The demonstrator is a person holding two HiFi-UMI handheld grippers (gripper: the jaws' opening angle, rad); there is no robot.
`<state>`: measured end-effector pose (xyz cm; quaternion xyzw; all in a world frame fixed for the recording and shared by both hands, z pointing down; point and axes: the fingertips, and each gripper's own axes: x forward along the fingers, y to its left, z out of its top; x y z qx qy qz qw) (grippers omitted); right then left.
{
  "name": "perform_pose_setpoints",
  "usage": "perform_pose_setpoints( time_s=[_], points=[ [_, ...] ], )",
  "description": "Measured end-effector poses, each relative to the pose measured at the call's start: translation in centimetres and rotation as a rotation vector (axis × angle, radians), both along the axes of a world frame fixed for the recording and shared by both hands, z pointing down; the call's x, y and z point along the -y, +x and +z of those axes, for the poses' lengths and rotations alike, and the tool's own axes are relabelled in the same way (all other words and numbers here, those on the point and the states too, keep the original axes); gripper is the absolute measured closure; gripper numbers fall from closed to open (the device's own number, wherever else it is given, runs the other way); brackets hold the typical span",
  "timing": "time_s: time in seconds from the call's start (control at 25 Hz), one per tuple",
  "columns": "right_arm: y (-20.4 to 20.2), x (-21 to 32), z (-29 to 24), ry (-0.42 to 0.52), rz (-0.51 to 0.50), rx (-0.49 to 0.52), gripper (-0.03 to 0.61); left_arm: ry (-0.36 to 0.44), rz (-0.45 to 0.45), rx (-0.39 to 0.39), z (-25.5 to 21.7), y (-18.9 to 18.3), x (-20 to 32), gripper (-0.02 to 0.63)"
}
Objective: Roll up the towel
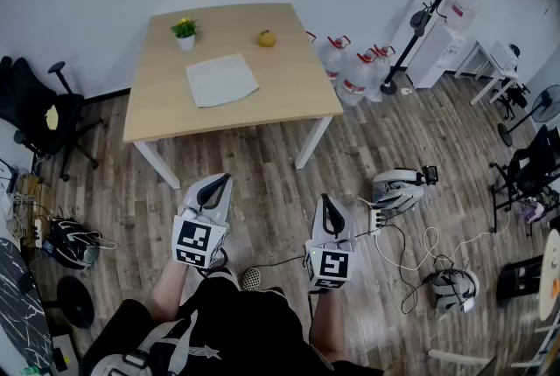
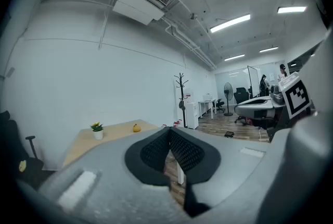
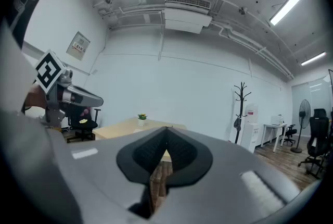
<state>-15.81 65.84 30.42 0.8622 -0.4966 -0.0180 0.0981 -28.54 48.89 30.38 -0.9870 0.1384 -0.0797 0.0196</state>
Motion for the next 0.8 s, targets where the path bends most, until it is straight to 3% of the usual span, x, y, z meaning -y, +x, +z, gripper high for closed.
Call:
perform_pose_setpoints(
  time_s=[0.44,0.8],
  points=[
    [2.5,-0.4,0.8,-0.004,0.038,0.032,0.574,-0.002,0.039,0.002,0.3,3.8,0.0,0.604],
    [9.5,4.0,1.9,-0.019,0.028,0.036,0.574,-0.005,0.062,0.012,1.9,11.4,3.6,0.604]
  ],
)
